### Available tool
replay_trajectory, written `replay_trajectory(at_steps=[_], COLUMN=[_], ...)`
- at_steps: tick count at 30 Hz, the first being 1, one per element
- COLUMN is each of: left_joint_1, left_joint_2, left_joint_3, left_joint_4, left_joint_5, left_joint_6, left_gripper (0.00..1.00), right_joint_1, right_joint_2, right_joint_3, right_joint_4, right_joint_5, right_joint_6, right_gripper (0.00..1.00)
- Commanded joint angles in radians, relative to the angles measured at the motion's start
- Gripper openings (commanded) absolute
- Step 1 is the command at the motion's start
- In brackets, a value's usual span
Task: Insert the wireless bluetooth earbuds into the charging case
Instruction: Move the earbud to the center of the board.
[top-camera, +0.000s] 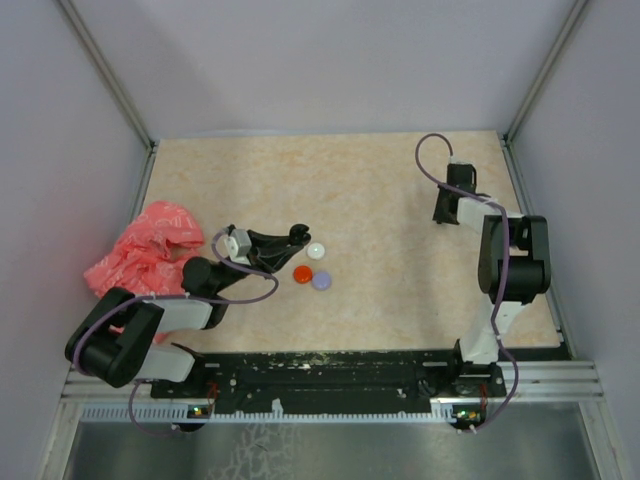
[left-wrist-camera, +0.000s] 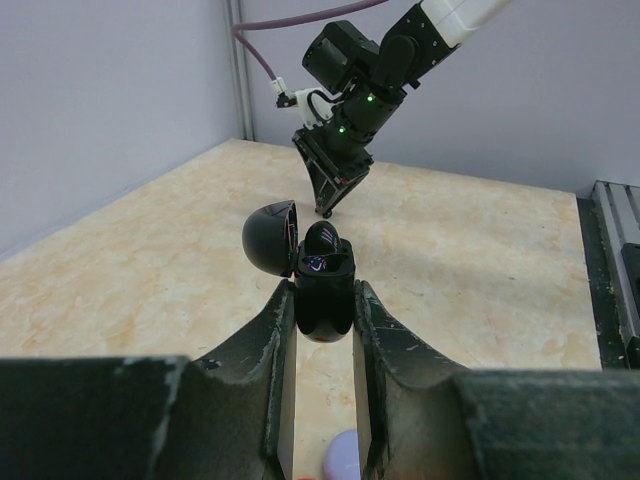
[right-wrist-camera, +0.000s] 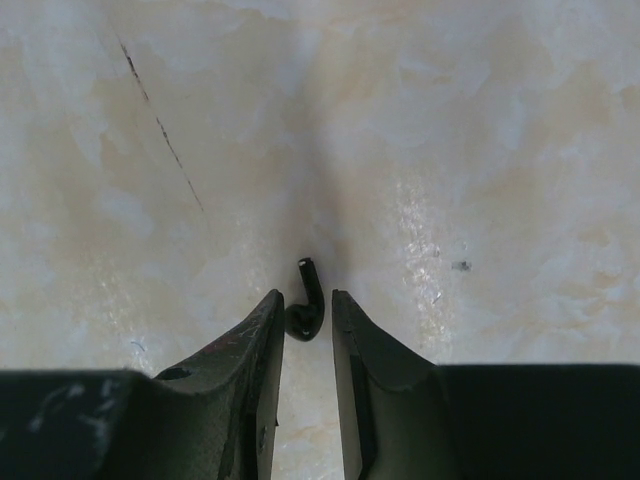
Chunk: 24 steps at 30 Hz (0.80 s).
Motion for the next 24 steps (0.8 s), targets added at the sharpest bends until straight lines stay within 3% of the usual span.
replay_trajectory(at_steps=[1,10,24], left_joint_1=[-0.003,-0.003,-0.004], left_joint_2=[-0.014,-0.021,-0.046], left_joint_3=[0.026,0.024,0.020], left_joint_4=[0.001,0.004,0.003], left_joint_5=[0.014,0.024,0.032], left_joint_6=[0.013,-0.003,-0.015], left_gripper=[0.00,0.00,0.00], right_joint_1=[-0.002,0.020,0.212], right_joint_2=[0.002,-0.039,-0.117], right_joint_3=[0.017,-0.063,-0.115], right_joint_4=[-0.028,-0.030,-0.123], right_joint_5=[-0.042,-0.086,-0.163], right_joint_6=[-0.004,-0.004,0.031], right_gripper=[0.23,0.12,0.14])
